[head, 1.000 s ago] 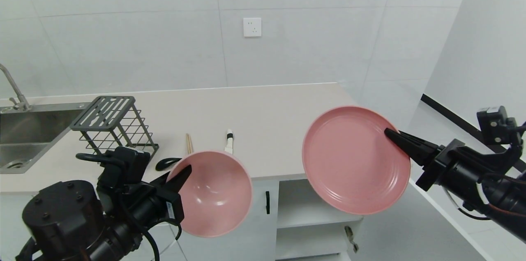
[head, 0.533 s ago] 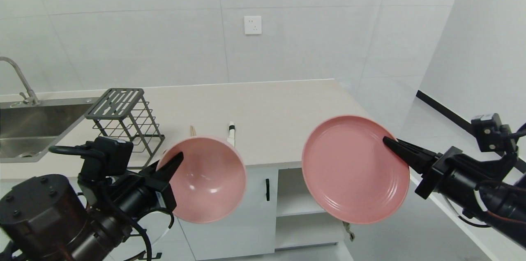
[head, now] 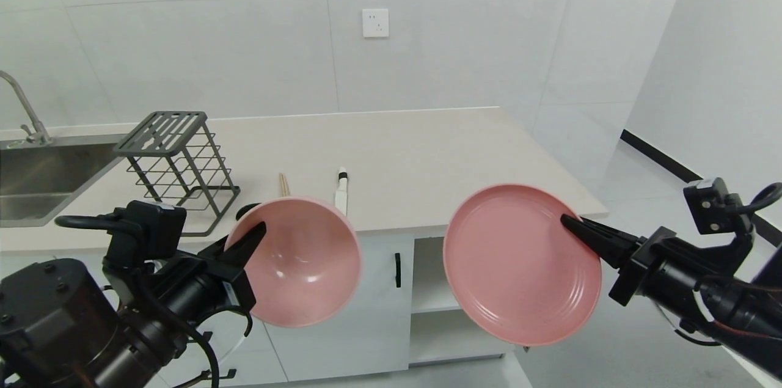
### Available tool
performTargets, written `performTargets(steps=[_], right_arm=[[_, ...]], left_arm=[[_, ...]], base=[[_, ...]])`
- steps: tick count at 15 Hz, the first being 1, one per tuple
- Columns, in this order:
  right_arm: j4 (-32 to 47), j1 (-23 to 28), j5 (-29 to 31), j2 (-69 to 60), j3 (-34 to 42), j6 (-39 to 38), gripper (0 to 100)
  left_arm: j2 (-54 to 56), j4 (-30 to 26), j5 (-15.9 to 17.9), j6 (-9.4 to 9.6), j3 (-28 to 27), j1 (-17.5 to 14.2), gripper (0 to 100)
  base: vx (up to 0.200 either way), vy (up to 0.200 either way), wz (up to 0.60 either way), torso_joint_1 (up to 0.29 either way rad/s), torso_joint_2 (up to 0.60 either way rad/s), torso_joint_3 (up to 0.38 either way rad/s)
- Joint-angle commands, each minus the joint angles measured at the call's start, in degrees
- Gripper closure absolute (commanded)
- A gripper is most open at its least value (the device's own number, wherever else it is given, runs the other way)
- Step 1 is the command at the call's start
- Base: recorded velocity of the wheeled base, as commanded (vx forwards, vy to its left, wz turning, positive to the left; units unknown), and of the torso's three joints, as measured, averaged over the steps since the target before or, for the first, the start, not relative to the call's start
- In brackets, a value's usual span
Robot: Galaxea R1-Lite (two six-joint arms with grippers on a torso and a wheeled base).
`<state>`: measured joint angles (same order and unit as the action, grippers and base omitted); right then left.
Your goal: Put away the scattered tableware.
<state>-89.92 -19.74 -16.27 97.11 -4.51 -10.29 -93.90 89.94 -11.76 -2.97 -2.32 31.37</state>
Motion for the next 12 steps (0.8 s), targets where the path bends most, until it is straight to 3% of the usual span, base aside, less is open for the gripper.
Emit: performTargets(steps=[1, 12], right_arm=[[-0.08, -0.13, 0.01, 0.54, -0.06, 0.01, 100], [-0.08, -0.21, -0.07, 1.24, 0.03, 0.09, 100]], left_arm=[[-0.49, 0.06, -0.01, -0.01, 0.03, 0.10, 100], [-0.93, 0.06, -0.01, -0.01, 0.12, 0.27, 100]], base=[[0.000, 0.000, 0.00, -0.261, 0.51, 0.256], [0.000, 0.000, 0.00, -0.272, 0.53, 0.258]])
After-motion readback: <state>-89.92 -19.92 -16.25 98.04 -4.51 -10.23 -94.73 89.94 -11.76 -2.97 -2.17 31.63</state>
